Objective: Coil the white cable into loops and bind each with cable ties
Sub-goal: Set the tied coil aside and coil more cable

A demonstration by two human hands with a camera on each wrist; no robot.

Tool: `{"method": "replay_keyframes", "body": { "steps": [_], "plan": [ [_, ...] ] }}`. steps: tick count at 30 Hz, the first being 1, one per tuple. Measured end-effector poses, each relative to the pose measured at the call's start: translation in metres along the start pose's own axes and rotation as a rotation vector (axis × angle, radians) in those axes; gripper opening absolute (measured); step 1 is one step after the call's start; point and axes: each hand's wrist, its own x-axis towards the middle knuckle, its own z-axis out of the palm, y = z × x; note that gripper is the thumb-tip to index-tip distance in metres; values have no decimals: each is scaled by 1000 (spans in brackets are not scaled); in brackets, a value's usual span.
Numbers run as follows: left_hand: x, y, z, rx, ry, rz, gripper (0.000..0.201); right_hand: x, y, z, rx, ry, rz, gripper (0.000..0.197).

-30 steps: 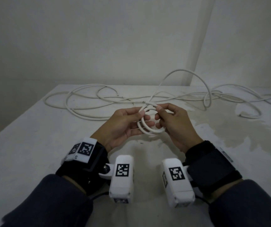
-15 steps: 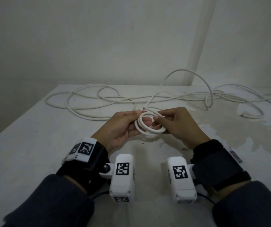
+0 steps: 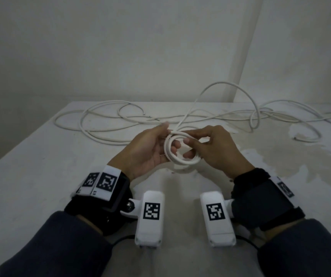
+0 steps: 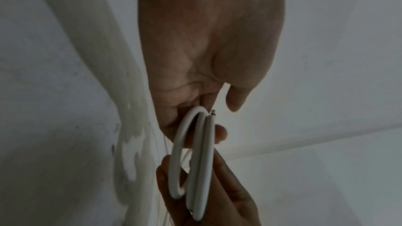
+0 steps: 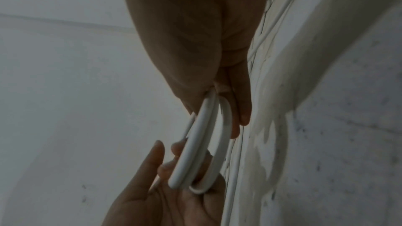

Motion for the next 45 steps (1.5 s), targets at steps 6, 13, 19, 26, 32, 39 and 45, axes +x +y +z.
{"method": "replay_keyframes", "body": {
  "steps": [6, 13, 19, 26, 32, 39, 45],
  "plan": [
    [3, -6, 4, -69, -53, 0, 20, -1, 0, -1, 31, 101, -39, 18],
    [3, -2, 4, -210, -41, -73, 22, 1, -2, 0, 67, 14, -16, 22],
    [4, -5, 4, -104, 30, 3, 26, -1, -5, 0, 46, -49, -53, 16],
    [5, -6, 2, -114, -6, 25, 22, -4, -5, -3, 306, -28, 75, 14],
    [0, -3, 1, 156, -67, 29, 23, 0, -2, -2, 255, 40, 15, 11],
    [-3, -3, 7, 331, -57, 56, 28, -2, -3, -2, 234, 43, -4, 13],
    [-1, 0, 3, 462, -54, 170, 33, -1, -7, -5, 220, 77, -29, 38]
  ]
}}
